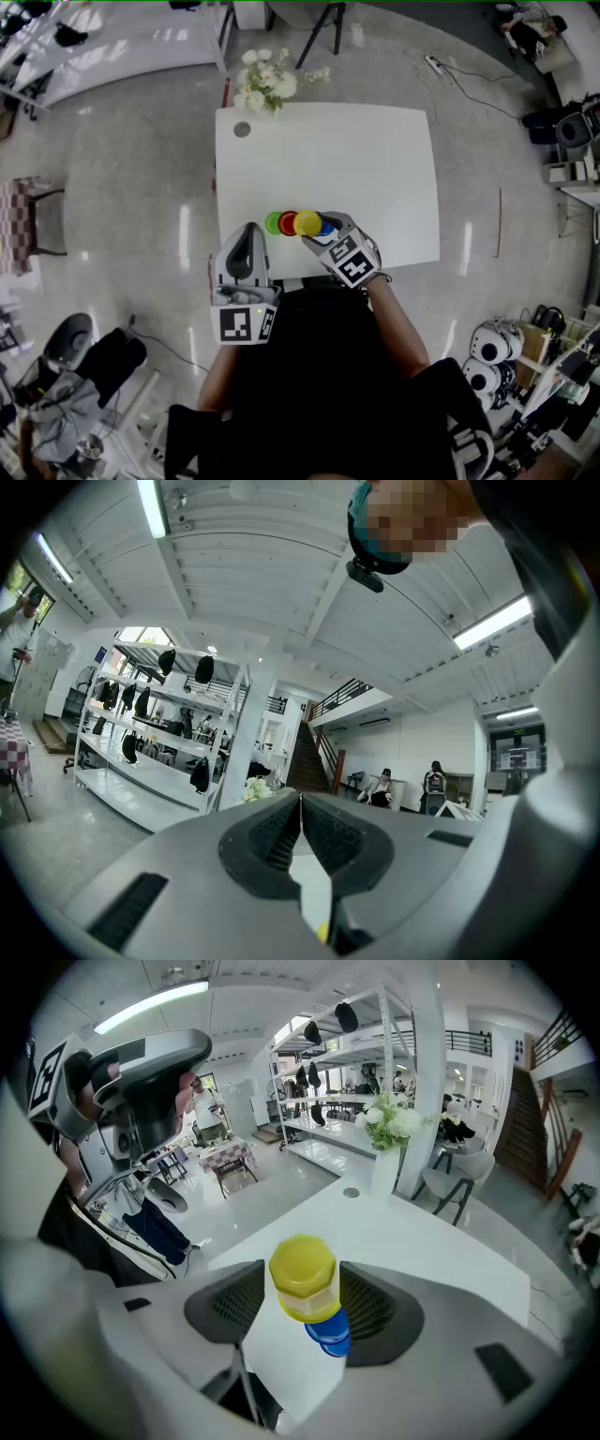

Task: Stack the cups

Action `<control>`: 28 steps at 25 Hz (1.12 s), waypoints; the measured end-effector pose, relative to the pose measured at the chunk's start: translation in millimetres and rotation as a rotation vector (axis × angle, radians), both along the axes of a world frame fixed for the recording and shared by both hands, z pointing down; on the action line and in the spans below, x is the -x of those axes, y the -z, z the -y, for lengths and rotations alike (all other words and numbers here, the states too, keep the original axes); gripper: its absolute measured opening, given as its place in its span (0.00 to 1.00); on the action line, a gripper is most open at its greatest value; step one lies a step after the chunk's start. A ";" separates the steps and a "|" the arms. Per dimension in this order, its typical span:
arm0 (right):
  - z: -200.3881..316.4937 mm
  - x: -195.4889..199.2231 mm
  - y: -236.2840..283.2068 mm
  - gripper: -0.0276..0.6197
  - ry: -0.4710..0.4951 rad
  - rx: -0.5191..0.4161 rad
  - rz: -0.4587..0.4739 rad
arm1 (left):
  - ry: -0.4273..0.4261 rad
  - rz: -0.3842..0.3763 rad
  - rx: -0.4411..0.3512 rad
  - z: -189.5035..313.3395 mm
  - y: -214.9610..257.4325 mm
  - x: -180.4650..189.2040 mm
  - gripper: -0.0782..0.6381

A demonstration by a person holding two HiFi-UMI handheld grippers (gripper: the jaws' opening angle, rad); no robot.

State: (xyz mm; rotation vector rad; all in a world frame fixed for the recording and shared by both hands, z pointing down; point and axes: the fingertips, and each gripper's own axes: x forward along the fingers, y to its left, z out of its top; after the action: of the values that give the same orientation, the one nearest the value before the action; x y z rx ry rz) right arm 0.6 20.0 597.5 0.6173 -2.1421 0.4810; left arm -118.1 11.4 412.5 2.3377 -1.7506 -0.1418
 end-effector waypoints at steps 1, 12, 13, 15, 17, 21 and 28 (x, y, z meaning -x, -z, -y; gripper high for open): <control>0.1 0.3 0.2 0.46 0.001 -0.001 0.000 | 0.000 0.001 0.001 0.3 0.1 0.2 0.14; 5.2 -1.3 17.9 0.46 -0.017 -0.037 0.017 | -0.006 0.002 0.001 3.1 -0.1 -0.1 0.14; 6.3 -2.5 21.4 0.46 -0.022 -0.045 0.023 | -0.007 -0.002 0.000 3.4 0.4 -0.9 0.14; 8.6 -5.8 30.3 0.46 -0.041 -0.062 0.047 | -0.010 -0.002 -0.002 2.7 0.8 -3.3 0.14; 12.6 -9.5 40.7 0.45 -0.072 -0.085 0.086 | -0.015 0.004 -0.004 2.2 0.3 -5.4 0.14; 26.0 -19.9 54.9 0.34 -0.154 -0.150 0.146 | -0.019 -0.008 0.002 4.2 -0.4 -9.7 0.14; 44.2 -49.1 77.4 0.12 -0.335 -0.289 0.218 | -0.040 0.006 -0.007 6.2 0.4 -19.7 0.14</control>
State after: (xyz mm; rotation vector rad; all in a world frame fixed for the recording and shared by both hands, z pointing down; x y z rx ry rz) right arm 49.7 -24.2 520.1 1.1437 -2.3456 0.4352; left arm -98.5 5.2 412.1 2.3793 -1.7078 -0.1348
